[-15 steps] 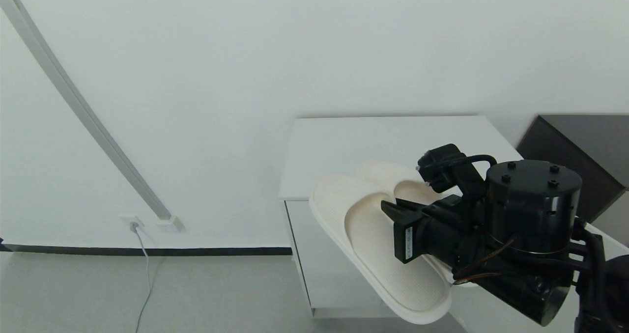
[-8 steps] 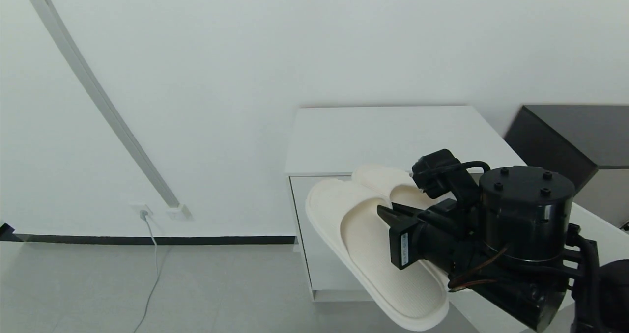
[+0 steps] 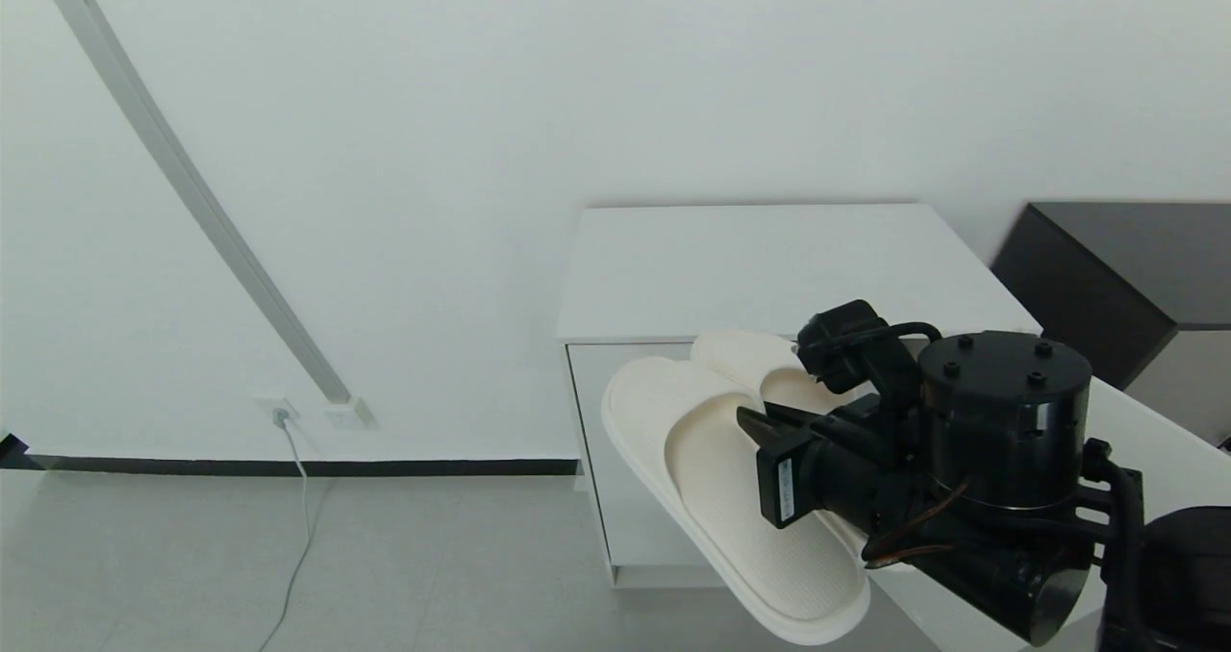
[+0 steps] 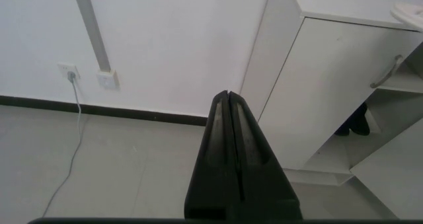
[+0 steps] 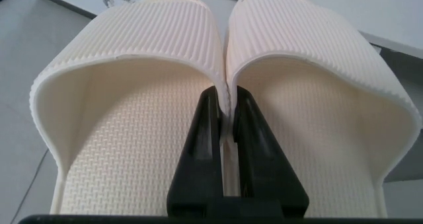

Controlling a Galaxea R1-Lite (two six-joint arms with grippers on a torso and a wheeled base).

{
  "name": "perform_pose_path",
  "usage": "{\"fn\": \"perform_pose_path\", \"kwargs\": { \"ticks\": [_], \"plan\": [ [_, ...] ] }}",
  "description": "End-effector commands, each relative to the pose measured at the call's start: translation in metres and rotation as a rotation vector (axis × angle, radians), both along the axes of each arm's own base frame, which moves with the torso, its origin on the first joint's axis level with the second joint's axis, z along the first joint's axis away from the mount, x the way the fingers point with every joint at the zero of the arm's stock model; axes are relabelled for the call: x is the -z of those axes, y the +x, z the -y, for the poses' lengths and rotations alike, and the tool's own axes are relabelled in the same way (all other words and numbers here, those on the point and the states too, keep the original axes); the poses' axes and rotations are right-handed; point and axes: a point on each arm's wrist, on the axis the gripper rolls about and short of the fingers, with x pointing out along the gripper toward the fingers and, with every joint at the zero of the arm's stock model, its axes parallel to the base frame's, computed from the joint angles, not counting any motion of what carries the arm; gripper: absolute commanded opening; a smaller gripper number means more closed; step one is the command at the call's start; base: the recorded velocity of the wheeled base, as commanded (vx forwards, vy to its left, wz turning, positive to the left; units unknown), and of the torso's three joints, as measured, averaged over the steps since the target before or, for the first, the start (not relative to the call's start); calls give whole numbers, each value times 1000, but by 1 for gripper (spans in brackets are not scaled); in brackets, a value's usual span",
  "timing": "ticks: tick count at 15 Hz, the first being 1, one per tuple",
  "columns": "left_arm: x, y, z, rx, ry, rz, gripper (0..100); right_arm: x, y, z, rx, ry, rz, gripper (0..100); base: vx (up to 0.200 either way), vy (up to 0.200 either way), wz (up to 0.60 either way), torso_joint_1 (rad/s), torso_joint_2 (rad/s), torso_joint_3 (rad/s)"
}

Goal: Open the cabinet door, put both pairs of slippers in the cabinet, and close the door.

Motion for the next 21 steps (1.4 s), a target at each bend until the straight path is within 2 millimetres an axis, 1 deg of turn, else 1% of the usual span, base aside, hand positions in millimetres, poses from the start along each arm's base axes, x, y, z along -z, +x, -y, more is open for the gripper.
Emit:
{"fn": "perform_pose_path", "kwargs": {
  "ticks": [1,2,21],
  "plan": [
    [0,0,0,0,-1,1,0,1,0,-1,-1,-2,-1,0,0,0,0,0,0,0],
    [0,0,0,0,1,1,0,1,0,-1,-1,-2,-1,0,0,0,0,0,0,0],
    [0,0,0,1,1,1,0,0,0,2,7,-1,0,0,0,-200,0,4,3,2]
  ]
}}
